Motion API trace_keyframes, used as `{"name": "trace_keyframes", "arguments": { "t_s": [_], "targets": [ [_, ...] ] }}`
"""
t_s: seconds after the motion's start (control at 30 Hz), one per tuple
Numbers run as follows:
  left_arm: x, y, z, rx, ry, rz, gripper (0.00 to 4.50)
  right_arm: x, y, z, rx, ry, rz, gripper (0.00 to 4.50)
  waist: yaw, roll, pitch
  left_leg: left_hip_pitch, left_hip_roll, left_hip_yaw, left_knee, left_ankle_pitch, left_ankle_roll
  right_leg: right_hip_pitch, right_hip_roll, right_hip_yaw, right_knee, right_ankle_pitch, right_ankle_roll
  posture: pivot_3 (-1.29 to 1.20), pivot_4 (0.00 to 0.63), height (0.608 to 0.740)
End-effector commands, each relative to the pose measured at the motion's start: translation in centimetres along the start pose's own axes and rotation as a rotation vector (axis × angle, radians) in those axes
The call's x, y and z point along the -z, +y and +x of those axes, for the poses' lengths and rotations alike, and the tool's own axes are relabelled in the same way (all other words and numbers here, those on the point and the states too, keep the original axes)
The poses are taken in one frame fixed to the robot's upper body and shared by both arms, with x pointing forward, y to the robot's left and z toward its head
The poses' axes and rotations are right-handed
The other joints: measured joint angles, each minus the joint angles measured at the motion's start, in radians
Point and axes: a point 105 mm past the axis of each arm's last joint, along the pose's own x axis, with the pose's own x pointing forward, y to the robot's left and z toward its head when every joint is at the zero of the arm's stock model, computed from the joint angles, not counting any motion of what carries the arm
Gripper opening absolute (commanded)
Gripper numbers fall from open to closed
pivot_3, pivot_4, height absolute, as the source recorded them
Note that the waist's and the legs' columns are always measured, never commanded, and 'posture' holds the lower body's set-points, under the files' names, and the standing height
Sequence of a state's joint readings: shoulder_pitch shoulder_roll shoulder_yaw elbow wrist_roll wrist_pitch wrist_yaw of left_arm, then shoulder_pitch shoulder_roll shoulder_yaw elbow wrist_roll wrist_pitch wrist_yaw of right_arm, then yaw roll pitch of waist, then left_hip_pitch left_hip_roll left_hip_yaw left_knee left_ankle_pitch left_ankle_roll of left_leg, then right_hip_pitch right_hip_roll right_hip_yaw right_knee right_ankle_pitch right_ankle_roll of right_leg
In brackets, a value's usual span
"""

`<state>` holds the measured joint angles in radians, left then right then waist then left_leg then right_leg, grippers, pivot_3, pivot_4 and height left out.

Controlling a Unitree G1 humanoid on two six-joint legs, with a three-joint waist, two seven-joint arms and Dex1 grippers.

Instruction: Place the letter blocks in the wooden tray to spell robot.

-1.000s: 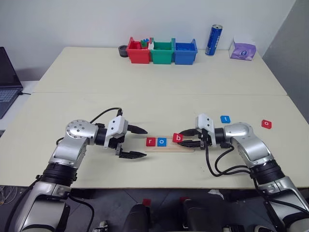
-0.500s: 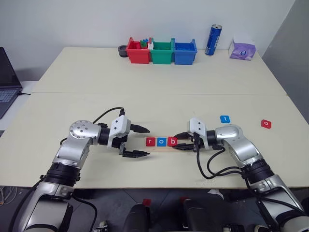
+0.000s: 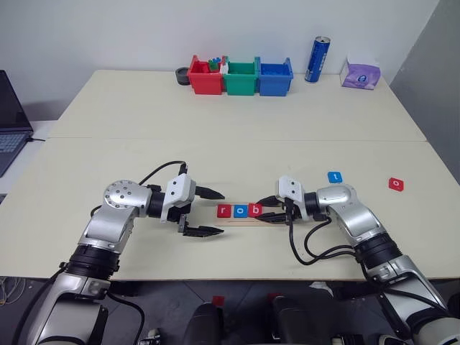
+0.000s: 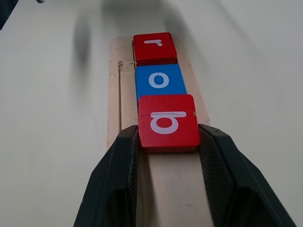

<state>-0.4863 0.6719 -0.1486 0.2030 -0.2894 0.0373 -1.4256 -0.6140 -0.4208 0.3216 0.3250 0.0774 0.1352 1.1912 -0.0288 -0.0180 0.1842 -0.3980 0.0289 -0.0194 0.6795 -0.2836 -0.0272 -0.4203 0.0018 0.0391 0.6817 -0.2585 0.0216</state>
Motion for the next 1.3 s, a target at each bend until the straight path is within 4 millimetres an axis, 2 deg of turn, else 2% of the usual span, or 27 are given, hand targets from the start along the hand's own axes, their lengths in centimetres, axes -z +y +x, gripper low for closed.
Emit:
{"name": "trace_keyframes", "arguments": {
  "t_s": [0.03, 0.33, 0.6, 0.63, 0.73, 0.93, 1.07, 1.2, 1.3],
  "targets": [
    [-0.7, 0.5, -0.4, -0.023, -0.005, 0.034, 4.5, -1.2, -0.3, -0.1, -0.01, -0.014, -0.054, 1.45, 0.0, 0.0, 0.0, 0.0, 0.0, 0.0, 0.0, 0.0, 0.0, 0.0, 0.0, 0.0, 0.0, 0.0, 0.0, 0.0, 0.15, 0.74],
    [-0.6, 0.6, -0.3, -0.027, -0.003, 0.036, 4.5, -0.9, -0.4, 0.1, -0.007, -0.002, -0.045, 1.45, 0.0, 0.0, 0.0, 0.0, 0.0, 0.0, 0.0, 0.0, 0.0, 0.0, 0.0, 0.0, 0.0, 0.0, 0.0, 0.0, 0.15, 0.74],
    [-0.4, 0.7, -0.4, -0.032, 0.001, 0.036, 4.5, -1.1, -0.7, -0.1, -0.005, -0.008, -0.048, 4.28, 0.0, 0.0, 0.0, 0.0, 0.0, 0.0, 0.0, 0.0, 0.0, 0.0, 0.0, 0.0, 0.0, 0.0, 0.0, 0.0, 0.15, 0.74],
    [-0.5, 0.7, -0.4, -0.033, 0.0, 0.037, 4.5, -1.2, -0.8, -0.3, -0.003, -0.013, -0.043, 4.46, 0.0, 0.0, 0.0, 0.0, 0.0, 0.0, 0.0, 0.0, 0.0, 0.0, 0.0, 0.0, 0.0, 0.0, 0.0, 0.0, 0.15, 0.74],
    [-0.5, 0.7, -0.3, -0.033, -0.002, 0.038, 4.5, -1.6, -1.0, -0.9, 0.007, -0.025, -0.034, 4.46, 0.0, 0.0, 0.0, 0.0, 0.0, 0.0, 0.0, 0.0, 0.0, 0.0, 0.0, 0.0, 0.0, 0.0, 0.0, 0.0, 0.15, 0.74],
    [-0.8, 0.6, 0.4, -0.029, -0.028, 0.036, 4.5, -3.9, -2.3, -5.2, 0.148, -0.074, -0.001, 4.46, 0.003, 0.0, 0.0, 0.0, 0.0, -0.002, 0.0, 0.0, 0.0, 0.0, -0.001, 0.0, 0.0, 0.0, 0.0, 0.0, 0.15, 0.74],
    [-1.7, 0.6, 1.6, -0.022, -0.075, 0.033, 4.5, -4.8, -2.0, -8.3, 0.27, -0.097, 0.049, 4.46, 0.005, 0.0, 0.0, -0.001, -0.001, -0.003, 0.0, 0.0, 0.0, 0.0, -0.001, -0.001, 0.0, 0.0, 0.0, 0.0, 0.15, 0.74],
    [-3.4, 0.9, 3.5, -0.028, -0.147, 0.032, 4.5, -3.8, -1.8, -11.6, 0.486, -0.062, 0.113, 4.46, 0.006, 0.0, 0.0, -0.001, -0.001, -0.003, 0.0, 0.0, 0.0, 0.0, -0.001, -0.001, 0.0, 0.0, 0.0, 0.0, 0.15, 0.74],
    [-4.3, 0.8, 4.6, -0.016, -0.183, 0.03, 4.5, -2.7, -1.8, -13.1, 0.625, -0.042, 0.163, 4.46, 0.005, 0.0, 0.0, -0.001, -0.001, -0.003, 0.0, 0.0, 0.0, 0.001, -0.001, -0.001, 0.0, 0.0, 0.0, 0.0, 0.15, 0.74]
  ]
}}
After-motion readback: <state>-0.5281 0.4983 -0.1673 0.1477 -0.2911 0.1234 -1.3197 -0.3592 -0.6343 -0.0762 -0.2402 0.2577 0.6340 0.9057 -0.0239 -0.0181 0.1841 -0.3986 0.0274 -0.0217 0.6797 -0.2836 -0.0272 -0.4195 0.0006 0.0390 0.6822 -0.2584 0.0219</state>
